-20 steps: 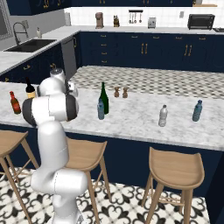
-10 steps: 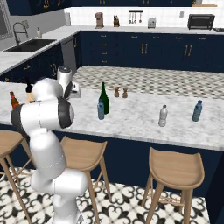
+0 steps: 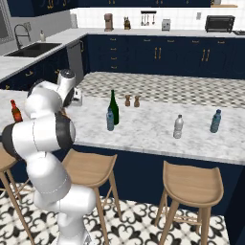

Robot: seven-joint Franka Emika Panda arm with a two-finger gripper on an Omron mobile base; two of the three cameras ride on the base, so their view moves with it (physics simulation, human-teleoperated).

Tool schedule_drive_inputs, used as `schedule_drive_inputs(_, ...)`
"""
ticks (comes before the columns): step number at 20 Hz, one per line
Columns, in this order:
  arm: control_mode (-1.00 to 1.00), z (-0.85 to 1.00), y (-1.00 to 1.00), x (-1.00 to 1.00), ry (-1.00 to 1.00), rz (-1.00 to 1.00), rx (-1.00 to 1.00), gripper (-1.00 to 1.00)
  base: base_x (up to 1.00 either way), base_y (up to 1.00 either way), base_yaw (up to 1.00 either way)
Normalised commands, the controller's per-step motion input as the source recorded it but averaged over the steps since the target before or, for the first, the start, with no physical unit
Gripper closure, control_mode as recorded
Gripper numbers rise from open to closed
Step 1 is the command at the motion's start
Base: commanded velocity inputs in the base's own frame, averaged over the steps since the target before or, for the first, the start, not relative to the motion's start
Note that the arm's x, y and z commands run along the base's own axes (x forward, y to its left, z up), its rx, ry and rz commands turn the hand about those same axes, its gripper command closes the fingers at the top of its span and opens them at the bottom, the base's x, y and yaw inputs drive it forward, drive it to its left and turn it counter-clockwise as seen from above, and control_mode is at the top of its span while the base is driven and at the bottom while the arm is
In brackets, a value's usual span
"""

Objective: Move the plastic bottles in the middle to the plastics group, and the glass bottles in the middle to the glass group.

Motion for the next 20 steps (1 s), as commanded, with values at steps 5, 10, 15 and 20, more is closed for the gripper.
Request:
schedule_drive_inputs(5,-1.0,0.03,0.99,-0.1,0.0,0.01,0.01,1.0,0.0,0.0,0.0)
schedule_drive_inputs(10,-1.0,0.02,0.96,0.12,-0.04,0.01,0.0,1.0,0.0,0.0,0.0)
schedule_drive_inputs(15,-1.0,-0.03,0.77,0.35,-0.09,0.0,-0.01,1.0,0.0,0.0,0.0)
schedule_drive_inputs(20,-1.0,-0.2,0.29,0.34,-0.07,0.0,0.0,1.0,0.0,0.0,0.0)
